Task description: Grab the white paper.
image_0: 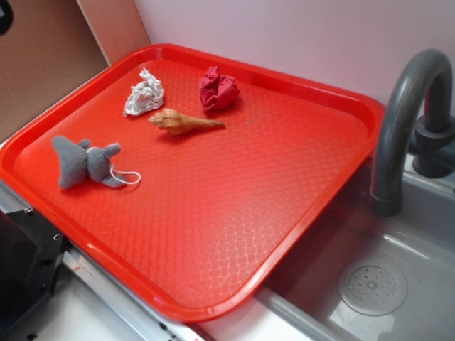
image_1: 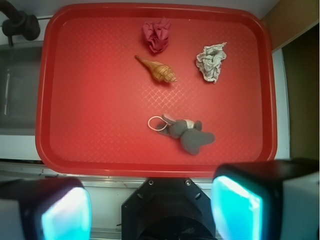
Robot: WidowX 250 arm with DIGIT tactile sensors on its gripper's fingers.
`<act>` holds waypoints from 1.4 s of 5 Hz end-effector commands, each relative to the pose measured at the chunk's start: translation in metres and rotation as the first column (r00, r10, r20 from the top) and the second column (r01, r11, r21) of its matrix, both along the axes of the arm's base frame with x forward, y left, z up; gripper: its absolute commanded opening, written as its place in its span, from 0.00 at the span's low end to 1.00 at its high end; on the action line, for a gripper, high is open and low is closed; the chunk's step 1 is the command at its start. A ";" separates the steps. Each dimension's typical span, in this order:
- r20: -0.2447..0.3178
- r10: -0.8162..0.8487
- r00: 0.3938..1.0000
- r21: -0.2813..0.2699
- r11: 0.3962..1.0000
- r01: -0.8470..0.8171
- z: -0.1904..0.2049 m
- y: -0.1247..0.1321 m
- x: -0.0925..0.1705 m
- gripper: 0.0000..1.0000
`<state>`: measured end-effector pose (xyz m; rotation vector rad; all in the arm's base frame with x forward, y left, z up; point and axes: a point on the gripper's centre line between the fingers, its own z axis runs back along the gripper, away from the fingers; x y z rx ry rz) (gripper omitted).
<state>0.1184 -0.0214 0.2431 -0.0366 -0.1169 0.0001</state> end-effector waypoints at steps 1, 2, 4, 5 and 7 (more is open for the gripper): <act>0.000 0.000 1.000 0.000 1.000 0.000 0.000 0.000 0.000 1.00; 0.092 0.240 0.966 0.038 0.969 -0.245 -0.018 0.011 0.029 1.00; 0.215 0.455 0.864 0.119 0.866 -0.486 -0.051 0.050 0.081 1.00; 0.220 0.460 0.860 0.157 0.854 -0.496 -0.068 0.067 0.094 1.00; 0.213 0.501 0.839 0.159 0.829 -0.536 -0.109 0.108 0.122 1.00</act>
